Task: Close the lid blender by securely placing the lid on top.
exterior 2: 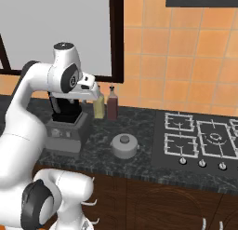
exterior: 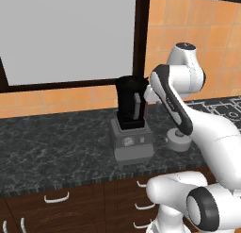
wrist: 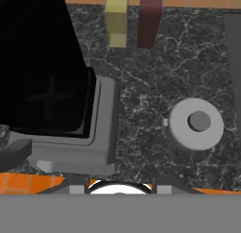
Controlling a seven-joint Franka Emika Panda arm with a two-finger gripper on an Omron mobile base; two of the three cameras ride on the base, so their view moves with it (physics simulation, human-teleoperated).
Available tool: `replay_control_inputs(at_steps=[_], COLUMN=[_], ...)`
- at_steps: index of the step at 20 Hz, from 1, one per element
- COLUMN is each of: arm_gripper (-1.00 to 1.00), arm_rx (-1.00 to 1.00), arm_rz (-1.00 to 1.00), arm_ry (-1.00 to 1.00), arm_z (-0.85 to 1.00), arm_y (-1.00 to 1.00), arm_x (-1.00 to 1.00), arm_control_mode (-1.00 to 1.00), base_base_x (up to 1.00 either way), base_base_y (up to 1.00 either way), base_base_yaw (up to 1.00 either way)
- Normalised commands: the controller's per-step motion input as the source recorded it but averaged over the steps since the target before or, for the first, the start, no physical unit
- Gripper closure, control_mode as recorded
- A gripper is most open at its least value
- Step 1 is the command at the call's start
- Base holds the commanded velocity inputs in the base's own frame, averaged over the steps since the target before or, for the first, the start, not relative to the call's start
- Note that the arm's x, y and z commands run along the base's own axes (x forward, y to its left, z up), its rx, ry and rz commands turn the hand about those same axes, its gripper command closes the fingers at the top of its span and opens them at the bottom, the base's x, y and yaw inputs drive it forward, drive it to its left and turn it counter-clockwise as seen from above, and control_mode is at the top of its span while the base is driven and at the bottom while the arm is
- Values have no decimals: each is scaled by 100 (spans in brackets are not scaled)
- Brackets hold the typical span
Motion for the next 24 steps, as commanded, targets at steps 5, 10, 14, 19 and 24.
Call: replay_control_inputs(at_steps=[5,10,14,19,24], arm_gripper=[-100,-100,-100,-100,-100], arm_rx=[0,2,0,1,0], arm_rz=[-6,-9,-5,-1,0], arm_ry=[2,0,4,5,0], arm_z=[-32,-80,-86,-67,-46], arm_y=[-27,-99,-100,-64,-8], arm_x=[-15,-5,2,44,56], arm_control_mode=[-100,-100,-100,-100,-100], base_base_x=[0,0,0,0,0], base_base_y=[0,0,0,0,0], base_base_yaw=[0,0,0,0,0])
